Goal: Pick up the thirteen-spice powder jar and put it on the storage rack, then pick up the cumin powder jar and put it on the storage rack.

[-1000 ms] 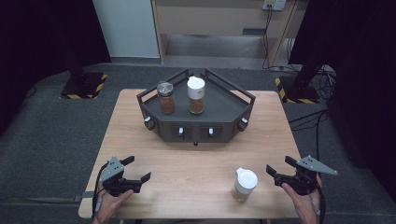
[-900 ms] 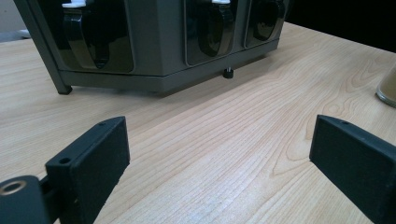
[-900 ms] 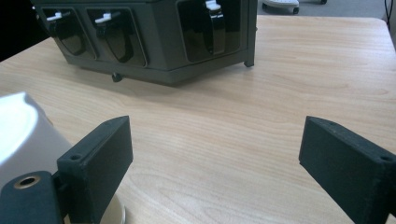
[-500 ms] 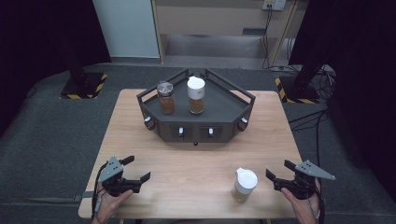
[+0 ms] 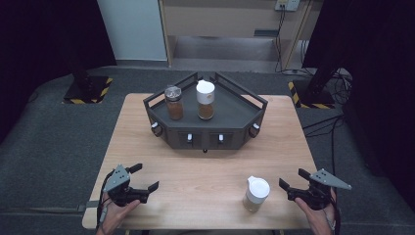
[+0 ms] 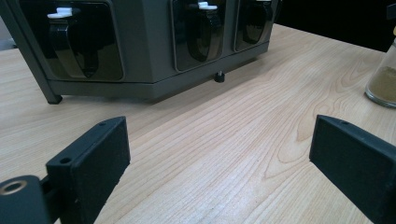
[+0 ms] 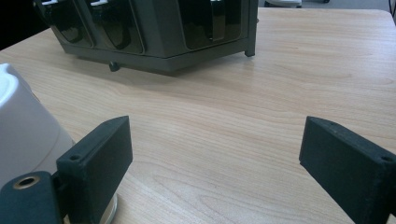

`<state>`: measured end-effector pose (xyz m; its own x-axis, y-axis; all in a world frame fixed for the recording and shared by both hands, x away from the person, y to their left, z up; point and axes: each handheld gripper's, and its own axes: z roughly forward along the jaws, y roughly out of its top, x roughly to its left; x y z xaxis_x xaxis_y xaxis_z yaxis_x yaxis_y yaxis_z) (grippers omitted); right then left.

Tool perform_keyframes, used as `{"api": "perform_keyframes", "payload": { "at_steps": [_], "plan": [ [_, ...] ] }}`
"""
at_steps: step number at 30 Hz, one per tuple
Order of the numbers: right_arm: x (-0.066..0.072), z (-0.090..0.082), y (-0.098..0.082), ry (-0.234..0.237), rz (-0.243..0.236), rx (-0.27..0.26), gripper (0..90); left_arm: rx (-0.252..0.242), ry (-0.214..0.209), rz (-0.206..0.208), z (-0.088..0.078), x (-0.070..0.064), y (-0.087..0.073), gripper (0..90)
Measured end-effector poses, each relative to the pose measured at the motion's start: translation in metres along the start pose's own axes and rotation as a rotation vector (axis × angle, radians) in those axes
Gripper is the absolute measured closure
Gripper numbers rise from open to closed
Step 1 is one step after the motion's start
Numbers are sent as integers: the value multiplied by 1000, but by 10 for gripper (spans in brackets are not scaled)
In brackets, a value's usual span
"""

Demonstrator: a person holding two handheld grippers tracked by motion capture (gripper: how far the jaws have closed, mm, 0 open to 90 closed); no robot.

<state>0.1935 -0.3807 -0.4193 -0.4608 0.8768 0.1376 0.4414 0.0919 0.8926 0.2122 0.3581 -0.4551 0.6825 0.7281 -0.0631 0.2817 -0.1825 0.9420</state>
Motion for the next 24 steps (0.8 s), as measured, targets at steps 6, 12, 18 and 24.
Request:
{"api": "perform_keyframes", "payload": {
  "at_steps": [6,12,18,24],
  "plan": [
    [1,1,1,1,-5,8,94,2,2,4,0,0,0,40],
    [0,0,0,0,0,4,95,2,1,6,1,-1,0,40],
    [1,0,1,4,-3,8,91,2,2,6,0,-1,0,40],
    [2,-1,0,-3,-4,-4,62,1,-1,7,1,0,0,40]
  ]
}}
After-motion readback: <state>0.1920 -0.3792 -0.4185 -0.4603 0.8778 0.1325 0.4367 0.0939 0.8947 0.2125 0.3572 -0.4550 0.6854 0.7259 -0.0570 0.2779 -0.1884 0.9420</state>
